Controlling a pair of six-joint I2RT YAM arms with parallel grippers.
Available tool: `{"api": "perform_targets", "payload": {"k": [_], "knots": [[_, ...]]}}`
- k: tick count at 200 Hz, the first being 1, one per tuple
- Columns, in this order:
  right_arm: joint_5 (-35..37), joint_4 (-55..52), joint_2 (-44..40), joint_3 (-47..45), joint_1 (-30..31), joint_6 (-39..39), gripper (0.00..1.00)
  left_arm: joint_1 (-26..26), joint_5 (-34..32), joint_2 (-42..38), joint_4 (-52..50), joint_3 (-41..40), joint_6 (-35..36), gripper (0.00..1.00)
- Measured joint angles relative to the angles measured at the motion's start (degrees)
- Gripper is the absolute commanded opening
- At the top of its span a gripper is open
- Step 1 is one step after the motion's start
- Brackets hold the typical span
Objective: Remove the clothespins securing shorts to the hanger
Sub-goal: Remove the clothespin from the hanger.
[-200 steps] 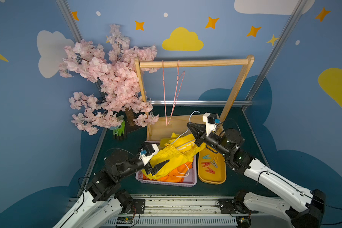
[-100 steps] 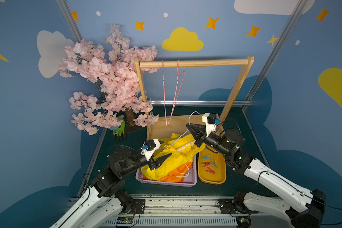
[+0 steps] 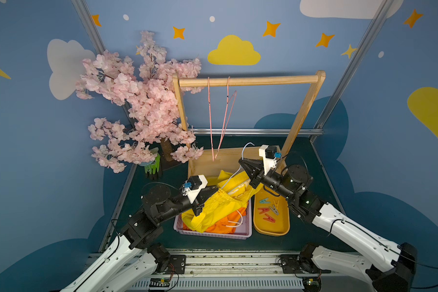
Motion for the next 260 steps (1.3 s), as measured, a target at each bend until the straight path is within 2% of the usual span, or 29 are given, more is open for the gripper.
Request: {"api": "perform_targets", "payload": {"k": [54,109,142,184,215,260], "knots": [[-0.4,-0.3,0.0,-1.1,0.0,-0.3,0.0,0.0,-1.1,0.1,0.0,0.0,-0.3,0.03],[-1.5,-0.6,1.0,-1.1,0.5,-0.4,0.0,-0.1,-8.9,-3.1,2.3,-0.9,0.1,0.03],[2.1,-5.9,1.9,0.6,3.9,-0.2,0.0,-0.1,-12.0,-5.6,3.6,-1.6,0.3,0.03],[6.0,-14.5,5.8,6.8,7.5,1.5,0.0,-0.1,-12.1,-5.2,4.7,-1.6,0.3,0.03],[7.8,-16.5,9.0,7.0,7.1,3.7,0.0,-0.1,-11.7,-4.1,4.7,-1.6,0.0,0.03],[6.7,-18.4,15.0,7.7,4.6,6.8,0.0,-0.1,-10.4,-3.3,4.7,-1.6,-0.7,0.03]]}}
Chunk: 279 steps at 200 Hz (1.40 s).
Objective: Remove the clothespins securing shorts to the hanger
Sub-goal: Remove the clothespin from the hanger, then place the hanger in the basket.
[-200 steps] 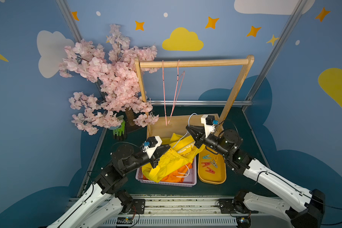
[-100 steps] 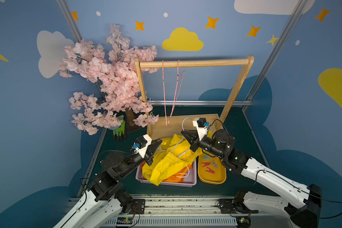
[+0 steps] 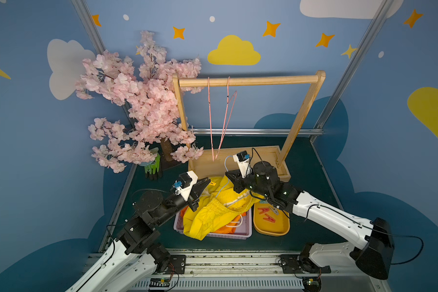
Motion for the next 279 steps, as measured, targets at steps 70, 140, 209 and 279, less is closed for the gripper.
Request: {"api": "perform_targets", "payload": {"k": [70,140,209,279], "knots": [[-4.2,4.0,6.8,0.0,-3.7,5.7,0.03,-4.5,0.6,7.7,1.4,-0.8,-2.7,0.03],[-8.5,6.9,7.9,-1.9,-5.5,8.9,0.4,-11.5,-1.9,17.4,9.5,-2.7,-4.4,0.03],[-9.5,7.1,-9.6,-10.3,-8.7,8.7,0.44,-11.5,-3.1,17.5,13.4,-2.9,-4.8,0.03],[-27.6,4.7,-28.9,-20.3,-21.4,3.2,0.41,-11.5,4.2,18.0,13.0,-1.9,-1.0,0.08]]}}
